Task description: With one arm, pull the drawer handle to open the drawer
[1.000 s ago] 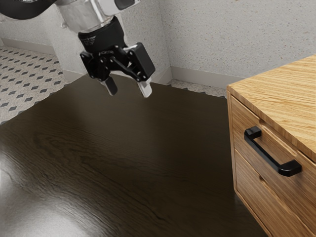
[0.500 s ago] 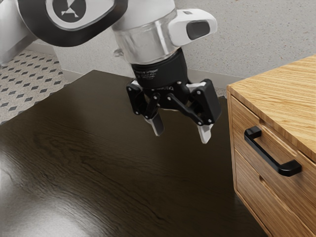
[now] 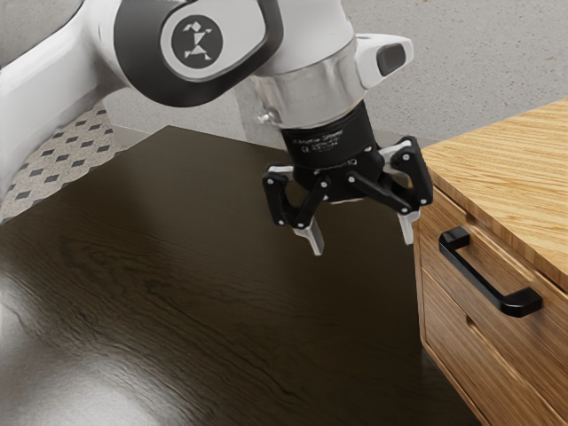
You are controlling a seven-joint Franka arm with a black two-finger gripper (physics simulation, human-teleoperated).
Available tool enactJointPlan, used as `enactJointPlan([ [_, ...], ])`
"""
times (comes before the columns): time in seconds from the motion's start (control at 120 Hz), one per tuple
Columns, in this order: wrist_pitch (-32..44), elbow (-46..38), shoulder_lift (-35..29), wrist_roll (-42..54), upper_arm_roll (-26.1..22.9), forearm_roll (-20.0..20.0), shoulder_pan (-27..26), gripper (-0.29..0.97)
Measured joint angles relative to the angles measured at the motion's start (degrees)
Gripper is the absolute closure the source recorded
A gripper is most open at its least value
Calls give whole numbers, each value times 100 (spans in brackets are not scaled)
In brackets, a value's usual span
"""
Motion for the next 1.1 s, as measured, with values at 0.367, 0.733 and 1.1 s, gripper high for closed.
enactJointPlan([
  [0.367, 130, 2, 219, -1096, -7, 5, -168, 0],
  [0.733, 126, 2, 202, -1795, -60, 48, -322, 0],
  [1.1, 230, -106, 140, -2282, -275, 168, -335, 0],
])
